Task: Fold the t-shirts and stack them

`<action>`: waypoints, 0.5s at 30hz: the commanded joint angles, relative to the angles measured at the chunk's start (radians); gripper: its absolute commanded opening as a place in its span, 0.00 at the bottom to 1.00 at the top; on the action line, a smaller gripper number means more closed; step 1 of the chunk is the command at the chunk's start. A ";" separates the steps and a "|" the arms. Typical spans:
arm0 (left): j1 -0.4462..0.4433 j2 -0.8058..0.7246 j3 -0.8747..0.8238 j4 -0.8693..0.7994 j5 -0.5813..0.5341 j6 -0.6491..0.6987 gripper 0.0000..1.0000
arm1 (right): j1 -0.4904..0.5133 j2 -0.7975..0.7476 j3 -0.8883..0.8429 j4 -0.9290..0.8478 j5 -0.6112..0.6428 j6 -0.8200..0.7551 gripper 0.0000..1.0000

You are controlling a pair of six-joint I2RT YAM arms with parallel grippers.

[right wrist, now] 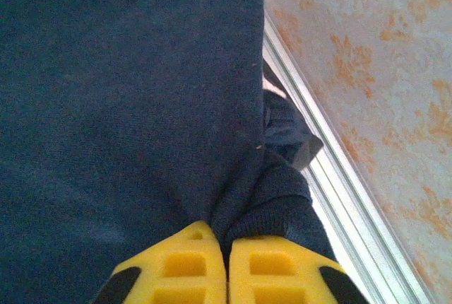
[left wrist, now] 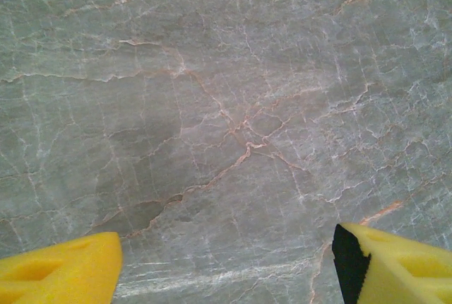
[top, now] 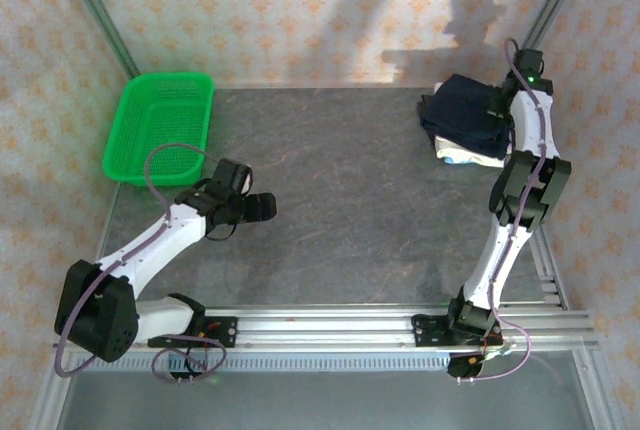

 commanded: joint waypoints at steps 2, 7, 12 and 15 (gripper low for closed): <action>0.008 0.028 0.027 0.014 0.030 0.006 0.79 | -0.010 -0.048 -0.039 -0.043 0.041 0.082 0.22; -0.046 0.137 0.171 0.066 0.079 -0.018 0.79 | -0.009 -0.061 -0.029 -0.086 -0.105 0.203 0.40; -0.169 0.347 0.462 0.043 0.066 0.002 0.79 | -0.019 -0.102 -0.053 -0.076 -0.118 0.336 0.45; -0.221 0.494 0.662 0.009 0.086 0.019 0.79 | -0.035 -0.152 -0.096 -0.058 -0.134 0.407 0.47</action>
